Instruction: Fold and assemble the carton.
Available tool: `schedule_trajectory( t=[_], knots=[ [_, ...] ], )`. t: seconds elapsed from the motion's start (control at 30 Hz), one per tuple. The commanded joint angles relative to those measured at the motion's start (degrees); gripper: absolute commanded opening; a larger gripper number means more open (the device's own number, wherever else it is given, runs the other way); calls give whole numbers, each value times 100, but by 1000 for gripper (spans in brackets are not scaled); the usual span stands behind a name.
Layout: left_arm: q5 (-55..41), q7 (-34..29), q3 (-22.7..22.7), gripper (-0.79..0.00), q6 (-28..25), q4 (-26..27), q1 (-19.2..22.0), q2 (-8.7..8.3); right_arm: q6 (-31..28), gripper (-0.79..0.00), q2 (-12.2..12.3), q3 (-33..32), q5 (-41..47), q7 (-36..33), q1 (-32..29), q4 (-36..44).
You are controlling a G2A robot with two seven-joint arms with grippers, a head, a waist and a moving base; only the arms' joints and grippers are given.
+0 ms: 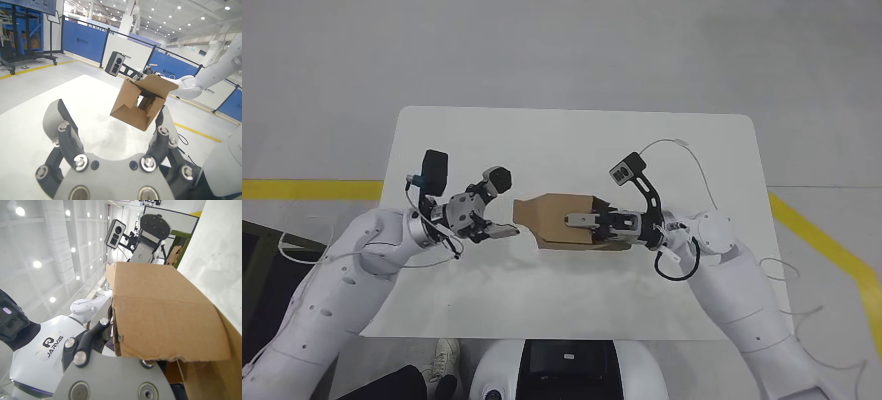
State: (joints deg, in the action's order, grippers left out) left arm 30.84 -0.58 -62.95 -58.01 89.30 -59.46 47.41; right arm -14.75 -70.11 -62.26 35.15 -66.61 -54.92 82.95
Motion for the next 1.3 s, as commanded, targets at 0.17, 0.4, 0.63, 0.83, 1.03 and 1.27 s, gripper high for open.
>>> schedule_trajectory(
  t=[0.17,0.4,0.63,0.83,1.03,1.27],
  knots=[
    [61,-190,111,0,44,53,60,71,13,-785,-16,68,-7,70,2,81],
    [158,-322,298,0,129,-8,275,185,15,-785,-41,173,3,44,41,149],
    [273,-305,349,0,99,-27,379,268,8,-785,-54,212,8,50,65,131],
    [312,-238,180,0,76,-81,291,276,-2,-785,-39,149,-59,76,37,94],
    [255,-165,-224,0,51,-170,25,217,62,-785,7,13,-287,147,-38,97],
    [358,-120,-906,0,1,170,-441,94,259,-785,82,-124,-915,329,-124,110]
  ],
)
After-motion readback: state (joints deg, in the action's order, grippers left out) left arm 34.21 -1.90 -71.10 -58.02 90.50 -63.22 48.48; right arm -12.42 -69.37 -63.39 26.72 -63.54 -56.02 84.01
